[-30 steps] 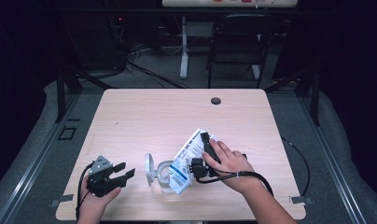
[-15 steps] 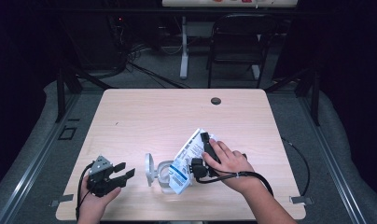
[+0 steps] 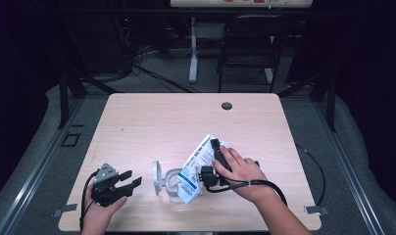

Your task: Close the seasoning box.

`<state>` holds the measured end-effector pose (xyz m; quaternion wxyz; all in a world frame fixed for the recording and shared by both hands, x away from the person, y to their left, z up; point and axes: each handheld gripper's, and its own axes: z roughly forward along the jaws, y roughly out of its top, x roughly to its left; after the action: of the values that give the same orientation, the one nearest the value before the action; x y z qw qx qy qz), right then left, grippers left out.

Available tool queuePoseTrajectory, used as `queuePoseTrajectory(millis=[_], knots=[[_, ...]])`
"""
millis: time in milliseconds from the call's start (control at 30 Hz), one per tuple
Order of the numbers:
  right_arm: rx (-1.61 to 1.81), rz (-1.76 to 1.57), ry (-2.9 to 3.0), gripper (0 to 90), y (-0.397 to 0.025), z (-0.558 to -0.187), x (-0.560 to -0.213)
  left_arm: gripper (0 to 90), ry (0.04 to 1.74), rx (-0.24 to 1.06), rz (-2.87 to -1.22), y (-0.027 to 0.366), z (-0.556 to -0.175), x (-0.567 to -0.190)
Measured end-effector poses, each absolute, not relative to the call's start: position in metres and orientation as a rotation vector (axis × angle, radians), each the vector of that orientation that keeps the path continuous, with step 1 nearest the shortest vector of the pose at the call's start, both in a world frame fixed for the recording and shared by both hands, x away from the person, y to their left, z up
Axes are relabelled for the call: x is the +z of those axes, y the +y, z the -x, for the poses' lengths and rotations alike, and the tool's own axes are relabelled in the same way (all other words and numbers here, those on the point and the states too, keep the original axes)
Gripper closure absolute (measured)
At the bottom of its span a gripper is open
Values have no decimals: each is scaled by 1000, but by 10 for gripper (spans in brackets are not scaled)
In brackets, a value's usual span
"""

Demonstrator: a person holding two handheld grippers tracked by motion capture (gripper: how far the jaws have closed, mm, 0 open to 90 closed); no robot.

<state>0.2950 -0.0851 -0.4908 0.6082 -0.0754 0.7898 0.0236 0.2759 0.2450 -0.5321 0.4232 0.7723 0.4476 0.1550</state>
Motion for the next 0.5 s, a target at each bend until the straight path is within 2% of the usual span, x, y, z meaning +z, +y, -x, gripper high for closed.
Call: queuePoseTrajectory(millis=[500], knots=[[63,183,1820,509,-85,-295,-491,503,1119,388,-1929,245,-276,-532]])
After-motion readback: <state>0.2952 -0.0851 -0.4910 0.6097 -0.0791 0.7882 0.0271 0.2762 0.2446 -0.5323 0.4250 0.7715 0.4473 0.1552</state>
